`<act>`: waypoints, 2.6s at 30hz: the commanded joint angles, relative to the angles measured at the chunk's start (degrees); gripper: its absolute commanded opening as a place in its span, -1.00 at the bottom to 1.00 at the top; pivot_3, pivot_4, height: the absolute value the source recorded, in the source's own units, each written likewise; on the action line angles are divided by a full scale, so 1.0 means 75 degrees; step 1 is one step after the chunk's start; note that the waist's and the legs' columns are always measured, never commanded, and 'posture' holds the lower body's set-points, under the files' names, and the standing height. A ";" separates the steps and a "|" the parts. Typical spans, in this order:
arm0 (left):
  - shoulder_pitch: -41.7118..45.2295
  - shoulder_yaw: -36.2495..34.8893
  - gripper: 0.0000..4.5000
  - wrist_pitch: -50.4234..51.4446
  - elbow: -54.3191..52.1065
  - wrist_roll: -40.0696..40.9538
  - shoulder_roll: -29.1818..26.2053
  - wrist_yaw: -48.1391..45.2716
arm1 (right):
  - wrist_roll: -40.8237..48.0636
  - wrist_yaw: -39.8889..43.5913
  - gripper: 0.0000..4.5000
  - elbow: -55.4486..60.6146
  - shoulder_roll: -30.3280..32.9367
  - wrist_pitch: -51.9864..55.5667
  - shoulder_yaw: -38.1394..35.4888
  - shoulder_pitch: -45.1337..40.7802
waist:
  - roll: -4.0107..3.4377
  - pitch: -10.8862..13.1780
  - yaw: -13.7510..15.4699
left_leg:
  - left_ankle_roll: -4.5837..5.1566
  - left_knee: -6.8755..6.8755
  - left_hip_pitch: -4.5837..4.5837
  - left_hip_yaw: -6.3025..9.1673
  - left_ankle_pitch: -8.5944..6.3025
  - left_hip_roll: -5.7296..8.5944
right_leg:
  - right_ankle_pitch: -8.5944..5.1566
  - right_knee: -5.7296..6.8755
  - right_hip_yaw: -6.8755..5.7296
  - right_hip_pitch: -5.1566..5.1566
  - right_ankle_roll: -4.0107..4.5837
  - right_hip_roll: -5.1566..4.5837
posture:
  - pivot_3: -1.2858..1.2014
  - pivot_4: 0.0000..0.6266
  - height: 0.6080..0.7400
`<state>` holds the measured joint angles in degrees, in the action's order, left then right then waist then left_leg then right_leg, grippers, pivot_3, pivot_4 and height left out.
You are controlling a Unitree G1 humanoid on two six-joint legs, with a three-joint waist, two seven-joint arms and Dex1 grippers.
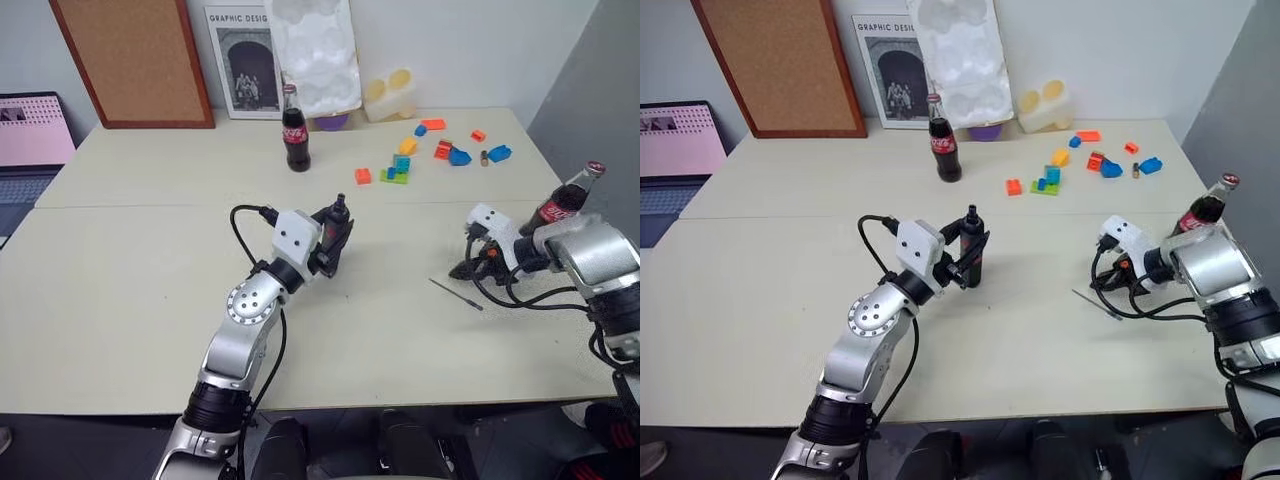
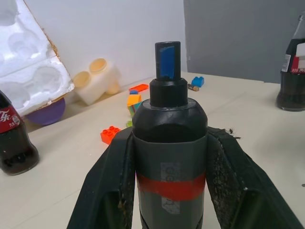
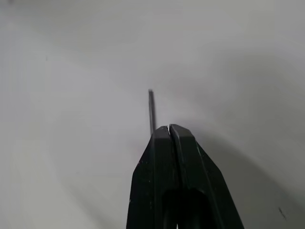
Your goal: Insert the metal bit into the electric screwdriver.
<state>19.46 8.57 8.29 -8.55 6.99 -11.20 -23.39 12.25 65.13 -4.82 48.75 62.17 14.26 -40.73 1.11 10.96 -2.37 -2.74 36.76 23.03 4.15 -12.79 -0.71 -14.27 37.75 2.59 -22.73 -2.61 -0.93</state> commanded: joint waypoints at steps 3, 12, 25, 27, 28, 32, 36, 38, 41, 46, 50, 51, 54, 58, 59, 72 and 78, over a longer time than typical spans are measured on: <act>0.0240 -0.0094 -0.26 -0.0022 -0.0090 0.0106 -0.0011 -0.0166 | 0.0049 -0.0812 -1.00 0.0908 0.0025 -0.0541 -0.0761 0.0425 | -0.0002 0.0003 0.0021 | -0.0001 -0.0002 0.0002 -0.0007 0.0000 0.0004 | -0.0003 -0.0006 0.0005 -0.0003 -0.0005 -0.0005 | 0.03 -0.52 1.00; 0.0072 0.0015 -0.26 -0.0005 -0.0200 0.0073 0.0056 -0.0216 | 0.0006 -0.0439 -0.20 0.0484 0.0615 0.0459 0.0373 -0.0199 | -0.0003 0.0004 0.0064 | 0.0000 -0.0006 0.0012 -0.0016 0.0000 0.0010 | -0.0002 -0.0007 0.0011 -0.0023 -0.0006 -0.0015 | 0.03 -0.52 1.00; -0.0112 0.0140 -0.26 -0.0058 -0.0284 -0.0016 0.0156 -0.0108 | -0.0767 0.0313 0.02 -0.1282 0.0441 -0.0216 0.2090 -0.1305 | -0.0004 0.0003 0.0075 | -0.0001 -0.0005 0.0048 -0.0019 0.0000 0.0011 | -0.0001 -0.0005 0.0010 -0.0063 -0.0006 -0.0017 | 0.03 -0.52 1.00; -0.0141 0.0142 -0.26 -0.0064 -0.0295 -0.0033 0.0194 -0.0088 | -0.0824 0.0521 0.02 -0.1416 0.0432 -0.0325 0.2209 -0.1405 | -0.0004 0.0003 0.0081 | -0.0001 -0.0005 0.0049 -0.0016 0.0000 0.0011 | -0.0001 -0.0004 0.0007 -0.0063 -0.0006 -0.0017 | 0.03 -0.52 1.00; -0.0166 0.0144 -0.26 -0.0079 -0.0291 -0.0052 0.0213 -0.0077 | -0.0861 0.0651 0.02 -0.1432 0.0438 -0.0367 0.2296 -0.1443 | -0.0004 0.0003 0.0083 | -0.0001 -0.0005 0.0049 -0.0016 0.0000 0.0011 | -0.0001 -0.0004 0.0008 -0.0062 -0.0006 -0.0017 | 0.03 -0.52 1.00; -0.0275 0.0166 -0.26 -0.0106 -0.0333 -0.0121 0.0296 -0.0021 | -0.0975 0.1080 0.02 -0.1418 0.0424 -0.0417 0.2559 -0.1529 | -0.0004 0.0002 0.0082 | -0.0001 -0.0003 0.0049 -0.0015 0.0000 0.0011 | -0.0001 -0.0004 0.0006 -0.0061 -0.0006 -0.0017 | 0.03 -0.52 1.00; -0.0338 0.0200 -0.26 -0.0121 -0.0373 -0.0163 0.0337 0.0019 | -0.1081 0.1161 0.02 -0.1413 0.0375 -0.0402 0.2615 -0.1481 | -0.0005 0.0002 0.0088 | -0.0001 -0.0003 0.0049 -0.0012 0.0000 0.0011 | -0.0001 -0.0003 0.0004 -0.0061 -0.0006 -0.0017 | 0.03 -0.52 1.00; -0.0355 0.0206 -0.26 -0.0122 -0.0382 -0.0178 0.0351 0.0031 | -0.1153 0.1184 0.02 -0.1378 0.0366 -0.0416 0.2645 -0.1400 | -0.0004 0.0002 0.0089 | -0.0001 -0.0003 0.0049 -0.0012 0.0000 0.0011 | -0.0001 -0.0003 0.0004 -0.0060 -0.0006 -0.0017 | 0.03 -0.52 1.00; -0.0364 0.0202 -0.26 -0.0137 -0.0374 -0.0200 0.0363 0.0030 | -0.1268 0.1113 0.02 -0.1405 0.0312 -0.0450 0.2648 -0.1279 | -0.0004 0.0002 0.0089 | -0.0001 -0.0002 0.0048 -0.0012 0.0000 0.0011 | -0.0001 -0.0003 0.0003 -0.0059 -0.0006 -0.0017 | 0.03 -0.52 1.00; -0.0336 0.0186 -0.26 -0.0143 -0.0342 -0.0220 0.0378 0.0035 | -0.1353 0.1061 0.02 -0.1154 0.0320 -0.0417 0.2645 -0.0988 | 0.0001 -0.0003 0.0090 | -0.0001 0.0005 0.0048 -0.0009 0.0000 0.0011 | 0.0000 -0.0002 0.0001 -0.0054 -0.0007 -0.0017 | 0.03 -0.52 1.00; -0.0362 0.0198 -0.26 -0.0143 -0.0360 -0.0232 0.0396 0.0048 | -0.1318 0.1044 -0.19 -0.0751 0.0266 -0.0153 0.2604 -0.0824 | 0.0003 -0.0007 0.0092 | -0.0001 0.0008 0.0047 -0.0006 0.0000 0.0011 | 0.0000 0.0000 -0.0001 -0.0052 -0.0007 -0.0017 | 0.03 -0.52 1.00; -0.0365 0.0204 -0.26 -0.0143 -0.0360 -0.0233 0.0400 0.0048 | -0.1323 0.1043 -0.32 -0.0664 0.0265 -0.0121 0.2597 -0.0788 | 0.0004 -0.0008 0.0093 | -0.0001 0.0008 0.0047 -0.0005 0.0000 0.0011 | 0.0000 0.0000 -0.0003 -0.0052 -0.0007 -0.0017 | 0.03 -0.52 1.00; -0.0378 0.0214 -0.26 -0.0153 -0.0365 -0.0238 0.0408 0.0046 | -0.1358 0.0988 -0.60 -0.0425 0.0280 -0.0052 0.2560 -0.0642 | 0.0003 -0.0010 0.0094 | -0.0001 0.0006 0.0047 -0.0002 0.0000 0.0011 | 0.0000 0.0001 -0.0006 -0.0052 -0.0006 -0.0016 | 0.03 -0.52 1.00; -0.0375 0.0212 -0.26 -0.0167 -0.0350 -0.0248 0.0413 0.0053 | -0.1330 0.0910 -1.00 0.0016 0.0319 0.0118 0.2476 -0.0412 | 0.0004 -0.0012 0.0094 | -0.0001 0.0006 0.0047 0.0001 0.0000 0.0011 | -0.0001 0.0001 -0.0008 -0.0051 -0.0006 -0.0016 | 0.03 -0.52 1.00; -0.0369 0.0209 -0.26 -0.0168 -0.0343 -0.0248 0.0412 0.0051 | -0.1337 0.0862 -1.00 0.0096 0.0315 0.0134 0.2441 -0.0363 | 0.0004 -0.0013 0.0095 | -0.0001 0.0006 0.0047 0.0000 0.0000 0.0011 | -0.0001 0.0001 -0.0008 -0.0051 -0.0006 -0.0016 | 0.03 -0.52 1.00; 0.0035 -0.0090 -0.26 0.0045 -0.0308 0.0063 0.0522 0.0033 | -0.0926 -0.0118 -1.00 0.0204 -0.0168 0.0036 0.0698 -0.0222 | 0.0012 -0.0019 0.0071 | -0.0001 0.0021 0.0044 -0.0004 0.0000 0.0010 | 0.0006 0.0011 -0.0003 -0.0049 -0.0008 -0.0016 | 0.03 -0.52 1.00; 0.0397 -0.0309 -0.26 0.0175 -0.0438 0.0393 0.0428 -0.0215 | 0.0034 -0.0553 -1.00 0.1497 -0.0558 0.0288 -0.0761 0.0395 | 0.0007 -0.0015 0.0093 | -0.0001 0.0017 0.0058 -0.0001 0.0001 0.0012 | 0.0005 0.0018 -0.0004 -0.0063 -0.0009 -0.0015 | 0.03 -0.52 1.00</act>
<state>20.22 7.25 10.29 -9.08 8.01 -7.85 -24.15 9.45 61.86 1.46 44.46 64.39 13.44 -38.42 1.16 10.85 -1.68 -2.74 36.89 23.50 4.14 -12.78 -0.61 -14.23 37.88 2.57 -23.21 -2.68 -1.04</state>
